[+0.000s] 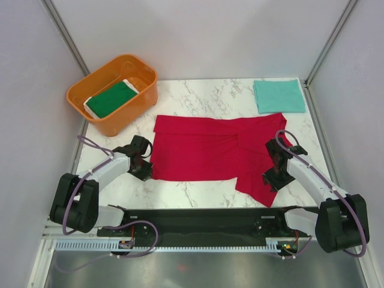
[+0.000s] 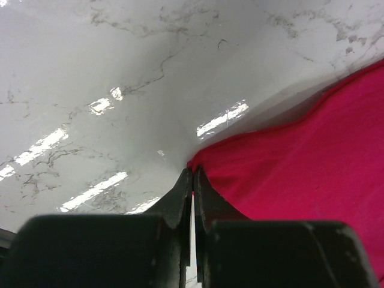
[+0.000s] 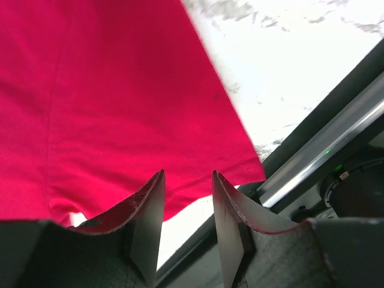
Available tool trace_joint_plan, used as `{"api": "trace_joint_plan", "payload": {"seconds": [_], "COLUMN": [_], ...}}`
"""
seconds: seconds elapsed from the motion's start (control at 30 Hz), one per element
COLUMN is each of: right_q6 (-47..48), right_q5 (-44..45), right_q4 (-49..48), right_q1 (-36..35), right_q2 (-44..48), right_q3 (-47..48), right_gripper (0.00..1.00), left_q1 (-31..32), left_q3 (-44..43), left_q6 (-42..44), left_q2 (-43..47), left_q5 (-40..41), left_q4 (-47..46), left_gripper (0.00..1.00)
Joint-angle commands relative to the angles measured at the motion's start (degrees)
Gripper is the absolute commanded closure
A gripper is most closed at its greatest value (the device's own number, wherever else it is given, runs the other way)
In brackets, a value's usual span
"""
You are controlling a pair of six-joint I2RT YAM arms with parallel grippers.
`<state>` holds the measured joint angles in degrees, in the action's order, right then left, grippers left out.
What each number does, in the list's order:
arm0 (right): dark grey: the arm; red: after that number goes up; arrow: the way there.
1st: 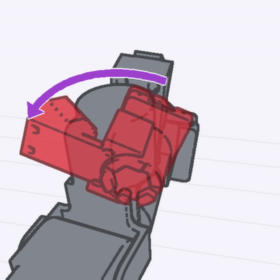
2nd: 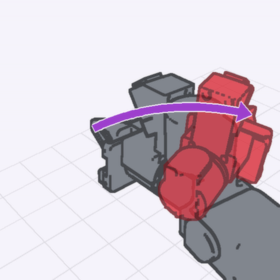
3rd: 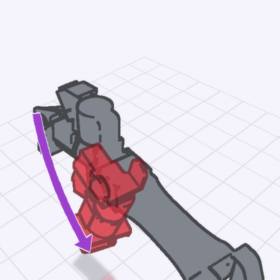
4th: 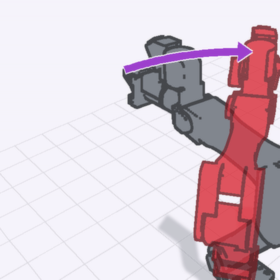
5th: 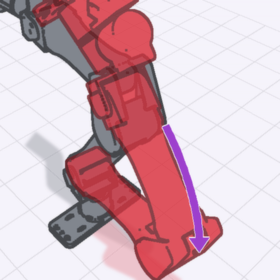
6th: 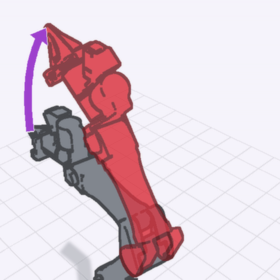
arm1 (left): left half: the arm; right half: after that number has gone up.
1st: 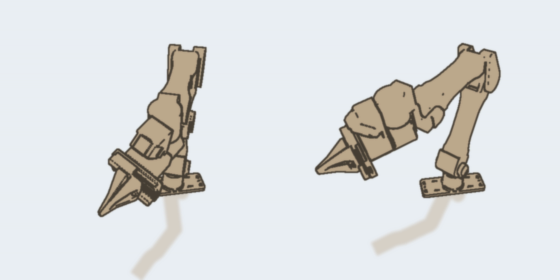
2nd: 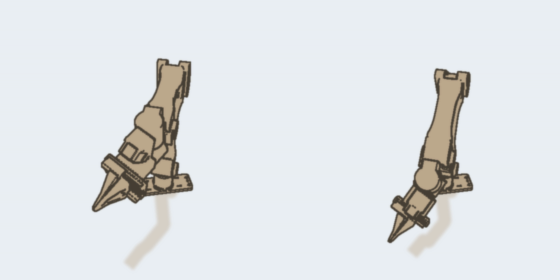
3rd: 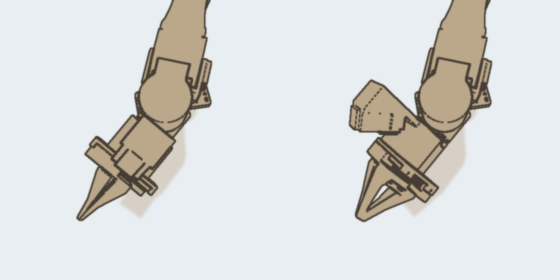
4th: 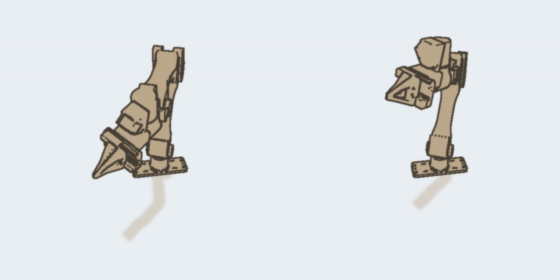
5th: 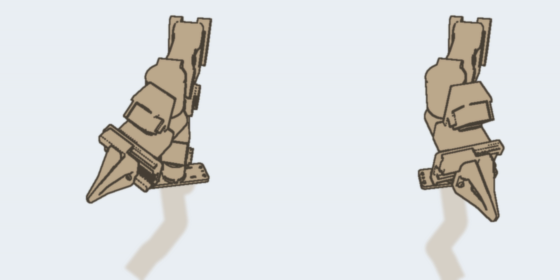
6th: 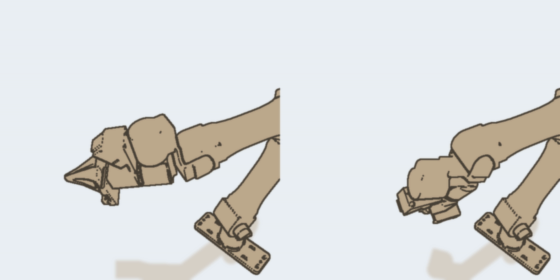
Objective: Fold and stack the t-shirts
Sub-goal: Fold the tshirt
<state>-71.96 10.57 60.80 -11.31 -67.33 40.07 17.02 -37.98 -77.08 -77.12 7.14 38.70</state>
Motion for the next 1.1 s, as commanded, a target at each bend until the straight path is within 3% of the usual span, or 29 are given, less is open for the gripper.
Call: {"api": "trace_joint_plan", "payload": {"seconds": [0.0,0.33,0.53,0.8,1.07], "right_q6": [-5.3,-4.4,-4.3,-2.3,-4.8], "right_q5": [4.6,6.0,6.6,1.0,2.7], "right_q4": [2.4,9.1,9.3,-0.3,-4.8], "right_q1": [1.2,4.4,4.5,4.5,3.9], "right_q2": [0.3,11.0,8.1,4.1,3.3], "right_q3": [1.1,-2.2,-1.4,-4.9,-8.5], "right_gripper": [0.54,0.56,0.54,0.56,0.58], "left_q1": [0.2,0.1,-0.1,-0.1,-0.1], "left_q3": [1.6,1.4,-0.1,-0.4,-1.8], "left_q6": [-0.3,-2.1,-0.7,-2.5,-3.2], "left_q2": [1.8,3.7,2.5,3.5,2.3], "left_q5": [0.4,-0.3,-0.4,-0.7,1.2], "left_q4": [-2.0,-2.0,-1.9,-1.8,-1.2], "left_gripper": [0.98,0.98,0.98,0.98,0.98]}}
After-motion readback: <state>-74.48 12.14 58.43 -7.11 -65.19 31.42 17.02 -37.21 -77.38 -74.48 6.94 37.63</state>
